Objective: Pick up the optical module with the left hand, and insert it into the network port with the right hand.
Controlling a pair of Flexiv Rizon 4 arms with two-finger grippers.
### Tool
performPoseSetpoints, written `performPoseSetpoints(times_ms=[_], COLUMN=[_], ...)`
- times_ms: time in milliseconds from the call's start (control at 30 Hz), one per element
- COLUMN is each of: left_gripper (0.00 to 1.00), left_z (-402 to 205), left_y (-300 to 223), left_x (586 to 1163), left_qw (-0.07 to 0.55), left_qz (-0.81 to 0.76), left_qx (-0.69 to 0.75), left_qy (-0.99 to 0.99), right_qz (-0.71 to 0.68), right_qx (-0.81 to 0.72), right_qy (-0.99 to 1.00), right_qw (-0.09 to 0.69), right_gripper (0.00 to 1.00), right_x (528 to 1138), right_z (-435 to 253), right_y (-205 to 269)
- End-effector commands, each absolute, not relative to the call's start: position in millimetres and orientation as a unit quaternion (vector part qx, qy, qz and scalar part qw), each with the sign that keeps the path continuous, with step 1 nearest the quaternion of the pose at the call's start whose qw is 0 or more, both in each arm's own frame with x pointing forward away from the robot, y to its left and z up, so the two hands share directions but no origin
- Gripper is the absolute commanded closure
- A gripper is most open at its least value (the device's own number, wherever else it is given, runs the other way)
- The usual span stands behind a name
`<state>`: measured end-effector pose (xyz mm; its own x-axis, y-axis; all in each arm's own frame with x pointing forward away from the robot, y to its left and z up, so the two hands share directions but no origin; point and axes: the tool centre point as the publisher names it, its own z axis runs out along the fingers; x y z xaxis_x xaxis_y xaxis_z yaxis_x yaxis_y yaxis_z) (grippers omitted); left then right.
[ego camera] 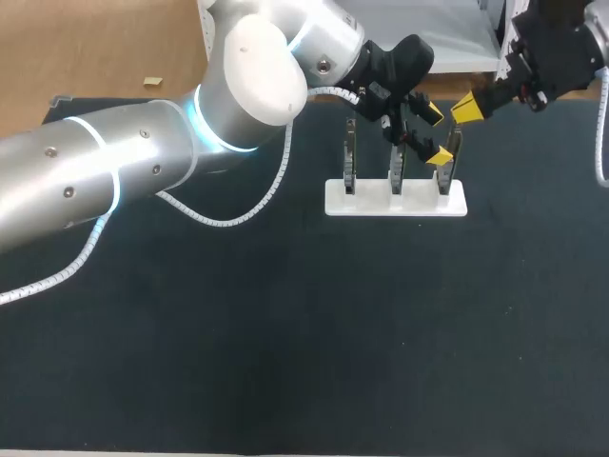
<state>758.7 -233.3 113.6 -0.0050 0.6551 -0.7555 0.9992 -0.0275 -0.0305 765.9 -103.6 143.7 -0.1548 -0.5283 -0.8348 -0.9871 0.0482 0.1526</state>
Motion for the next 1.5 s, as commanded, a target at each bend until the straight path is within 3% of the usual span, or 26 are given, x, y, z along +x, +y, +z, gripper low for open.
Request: performPoseSetpoints(times_ms=[33, 1033, 1500], left_gripper=[0.00, 0.00, 0.00], left_z=[114, 114, 136], left_y=[-235, -235, -220], left_x=[761, 761, 773], left_qw=[0.276, 0.276, 0.307], left_qz=[-0.307, -0.307, -0.303], left_qx=[0.648, 0.648, 0.629], left_qy=[0.639, 0.639, 0.647], right_qz=[0.380, 0.367, 0.352], right_qx=[-0.574, -0.580, -0.580], right_qy=[0.659, 0.652, 0.644], right_qw=[0.302, 0.323, 0.354], right_gripper=[1.00, 1.00, 1.00], right_x=[764, 769, 771], right_z=[136, 150, 169], right_y=[-104, -104, -110])
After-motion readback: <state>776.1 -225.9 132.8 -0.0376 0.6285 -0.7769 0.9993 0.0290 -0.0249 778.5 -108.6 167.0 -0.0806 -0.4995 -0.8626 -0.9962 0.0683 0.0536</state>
